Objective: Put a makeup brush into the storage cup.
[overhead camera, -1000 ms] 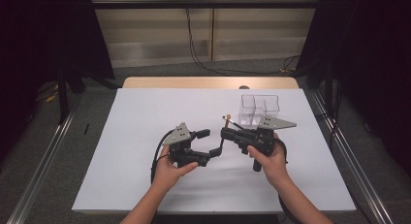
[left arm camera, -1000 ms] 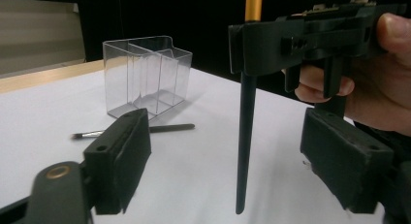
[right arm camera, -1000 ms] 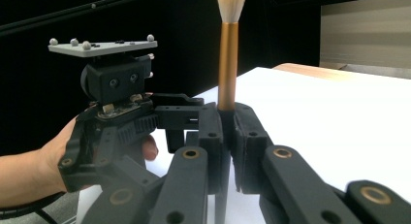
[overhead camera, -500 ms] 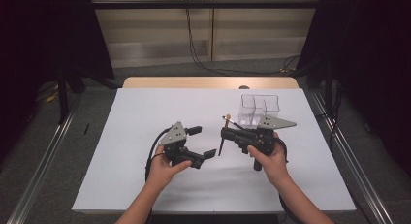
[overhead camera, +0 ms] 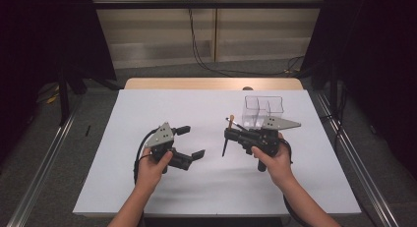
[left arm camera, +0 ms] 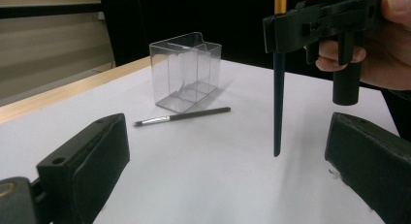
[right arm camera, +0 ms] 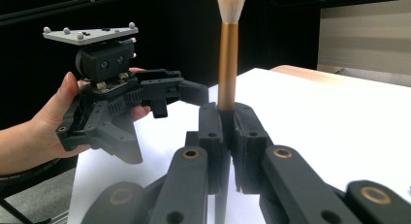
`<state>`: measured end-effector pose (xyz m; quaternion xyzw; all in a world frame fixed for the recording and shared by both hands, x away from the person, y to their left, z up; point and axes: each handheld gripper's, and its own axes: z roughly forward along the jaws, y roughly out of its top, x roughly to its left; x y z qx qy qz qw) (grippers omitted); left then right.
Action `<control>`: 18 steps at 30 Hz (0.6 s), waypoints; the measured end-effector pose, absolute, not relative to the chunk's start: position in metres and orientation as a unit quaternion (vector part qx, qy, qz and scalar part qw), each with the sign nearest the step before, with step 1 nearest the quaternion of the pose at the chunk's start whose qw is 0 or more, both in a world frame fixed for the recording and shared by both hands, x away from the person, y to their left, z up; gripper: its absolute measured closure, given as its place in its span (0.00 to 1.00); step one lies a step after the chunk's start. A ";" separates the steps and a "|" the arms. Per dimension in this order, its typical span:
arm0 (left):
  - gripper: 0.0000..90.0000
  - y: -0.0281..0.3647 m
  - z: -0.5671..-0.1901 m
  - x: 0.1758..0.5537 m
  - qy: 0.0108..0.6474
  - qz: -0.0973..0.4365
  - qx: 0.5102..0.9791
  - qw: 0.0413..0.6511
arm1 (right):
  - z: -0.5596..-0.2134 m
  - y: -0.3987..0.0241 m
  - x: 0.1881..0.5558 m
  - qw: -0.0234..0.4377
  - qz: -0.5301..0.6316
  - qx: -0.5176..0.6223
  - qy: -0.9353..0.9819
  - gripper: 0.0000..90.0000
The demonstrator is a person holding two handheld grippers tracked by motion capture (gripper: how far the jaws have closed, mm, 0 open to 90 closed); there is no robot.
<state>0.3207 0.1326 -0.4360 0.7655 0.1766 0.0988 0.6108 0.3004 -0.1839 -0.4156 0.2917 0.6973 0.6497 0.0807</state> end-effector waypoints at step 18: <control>0.03 0.186 -0.437 0.312 0.204 0.115 0.763 0.603 | -0.416 -0.181 0.300 0.081 0.650 0.288 0.698 0.93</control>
